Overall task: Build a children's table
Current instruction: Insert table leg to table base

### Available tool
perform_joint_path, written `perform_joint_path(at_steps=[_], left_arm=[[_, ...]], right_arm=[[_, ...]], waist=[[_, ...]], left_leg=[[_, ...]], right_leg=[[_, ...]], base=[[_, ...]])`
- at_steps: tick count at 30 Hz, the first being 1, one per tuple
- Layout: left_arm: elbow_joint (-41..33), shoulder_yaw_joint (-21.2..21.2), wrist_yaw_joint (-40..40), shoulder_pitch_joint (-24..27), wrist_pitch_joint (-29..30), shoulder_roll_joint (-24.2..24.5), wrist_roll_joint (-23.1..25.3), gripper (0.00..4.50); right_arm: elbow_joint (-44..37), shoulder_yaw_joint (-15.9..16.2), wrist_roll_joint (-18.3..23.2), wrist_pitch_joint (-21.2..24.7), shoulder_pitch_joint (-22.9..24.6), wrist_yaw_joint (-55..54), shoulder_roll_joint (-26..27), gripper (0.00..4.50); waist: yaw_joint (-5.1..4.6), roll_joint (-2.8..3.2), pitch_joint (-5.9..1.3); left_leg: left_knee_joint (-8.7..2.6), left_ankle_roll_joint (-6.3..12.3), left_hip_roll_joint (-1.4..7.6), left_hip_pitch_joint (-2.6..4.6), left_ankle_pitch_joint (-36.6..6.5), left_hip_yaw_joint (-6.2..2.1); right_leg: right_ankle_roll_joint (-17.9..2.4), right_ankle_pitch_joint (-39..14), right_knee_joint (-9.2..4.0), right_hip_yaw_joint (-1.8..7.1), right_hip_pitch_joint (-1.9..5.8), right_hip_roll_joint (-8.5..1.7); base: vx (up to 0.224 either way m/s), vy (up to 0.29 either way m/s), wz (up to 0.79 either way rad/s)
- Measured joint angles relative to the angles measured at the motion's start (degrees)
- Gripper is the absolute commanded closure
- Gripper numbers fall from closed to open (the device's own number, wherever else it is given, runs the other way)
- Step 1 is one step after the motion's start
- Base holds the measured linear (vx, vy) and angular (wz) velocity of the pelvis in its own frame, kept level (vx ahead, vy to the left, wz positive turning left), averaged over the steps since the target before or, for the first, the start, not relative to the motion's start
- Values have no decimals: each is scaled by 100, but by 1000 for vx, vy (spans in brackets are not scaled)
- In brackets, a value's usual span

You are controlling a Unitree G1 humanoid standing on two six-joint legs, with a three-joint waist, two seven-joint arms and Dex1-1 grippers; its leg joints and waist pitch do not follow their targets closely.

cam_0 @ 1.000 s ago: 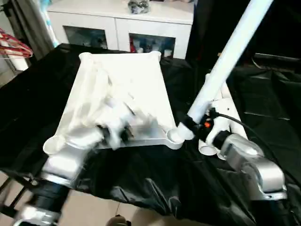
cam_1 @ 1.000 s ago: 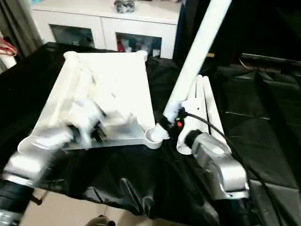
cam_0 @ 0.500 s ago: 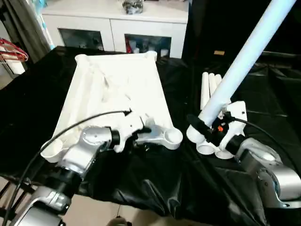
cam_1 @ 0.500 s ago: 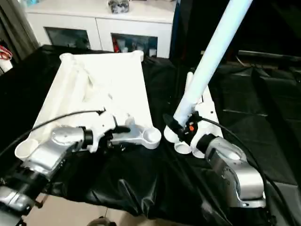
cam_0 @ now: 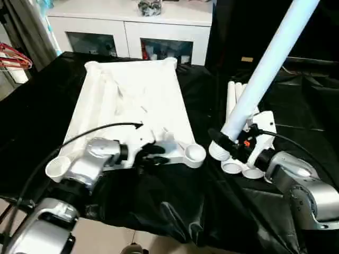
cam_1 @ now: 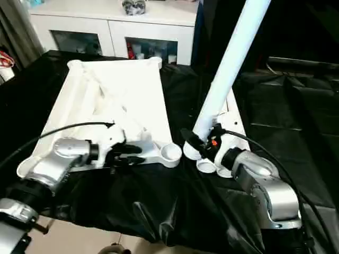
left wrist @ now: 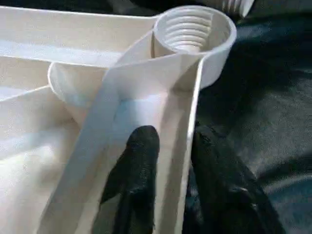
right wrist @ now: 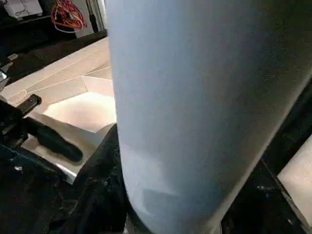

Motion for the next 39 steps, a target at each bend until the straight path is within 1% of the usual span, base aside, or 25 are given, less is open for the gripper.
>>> perform_joint_path(at_steps=[2,5,7,9,12,14,15,17,19,21,23,26,29,31,33,39], left_arm=[[98,0,-60,-52,-45,30,51,355],[171,-9,-208,-69,-144,75,97,361],[238,-11,-233,-98,-192,77,142,393],[327,-24,-340,-154,-233,83,174,402],[406,-24,-418,-188,-278,94,190,437],[464,-22,-466,-211,-285,104,193,442],[488,-20,-480,-227,-286,102,191,448],[486,-20,-481,-234,-269,91,190,450],[436,-10,-479,-232,-213,86,193,450],[288,-4,-402,-196,-58,32,213,450],[151,-5,-303,-170,60,-36,262,450],[-171,10,-141,-27,250,-157,291,450],[-564,58,35,199,415,-273,288,450],[-734,52,104,263,507,-379,288,450],[-824,48,147,312,538,-375,288,450],[-1055,74,157,436,671,-286,290,450]], right_arm=[[3,2,-1,0,-22,11,0,259],[8,2,-4,0,-126,45,-16,259],[8,3,-5,0,-135,66,-21,259],[16,5,-6,0,-137,86,-26,259],[58,30,-7,0,-164,120,-55,259],[132,112,-8,1,-253,219,-63,259],[201,203,-6,6,-358,325,-64,259],[287,309,-4,19,-493,488,-73,259],[539,443,-18,16,-700,681,-71,259],[894,503,-77,-18,-920,731,26,259],[1108,548,-108,-49,-1034,737,106,259],[1478,648,-202,-199,-1207,733,220,259],[1972,713,-356,-412,-1414,741,327,259],[2293,865,-530,-572,-1544,749,363,259],[2472,915,-588,-742,-1644,796,428,259],[2946,945,-735,-976,-1897,861,498,259]], waist=[[-17,0,0],[-58,-2,-1],[-72,-6,-4],[-91,-6,-4],[-120,-7,-4],[-140,-6,-4],[-164,-6,-4],[-191,-7,-4],[-212,-7,-5],[-211,-9,-5],[-204,-13,-3],[-188,-20,-6],[-167,-49,-11],[-135,-59,-9],[-126,-68,-9],[-138,-106,-12]], left_leg=[[0,0,0,2,0,0],[0,0,0,6,0,0],[0,0,0,9,0,0],[0,0,0,9,0,1],[0,0,0,10,0,1],[0,0,0,16,0,3],[0,0,0,18,0,4],[0,0,0,20,0,4],[-1,0,1,27,0,7],[-1,0,3,26,0,11],[-2,1,3,23,0,16],[-3,2,4,24,-1,28],[-4,8,4,24,1,41],[-5,24,4,21,10,50],[-5,26,3,20,11,54],[-15,27,3,28,11,56]], right_leg=[[0,0,0,0,1,0],[1,0,0,0,5,-1],[1,0,0,-1,10,-1],[1,0,0,-1,11,-2],[1,0,0,-1,12,-2],[0,1,0,0,12,-2],[-2,2,0,0,12,-2],[-3,2,0,0,13,-2],[-4,3,0,0,15,-3],[-6,4,0,0,15,-4],[-7,4,-2,1,13,-5],[-28,15,-2,3,14,-12],[-25,8,-4,4,13,-19],[-22,5,-5,4,13,-23],[-18,3,-5,4,12,-26],[-16,-3,-3,5,12,-25]], base=[[0,0,0],[0,0,0],[0,0,0],[0,0,0],[0,0,0],[0,0,0],[0,0,0],[0,0,0],[0,0,0],[0,0,0],[0,0,0],[0,0,0],[0,0,0],[0,0,0],[0,0,0],[0,0,0]])
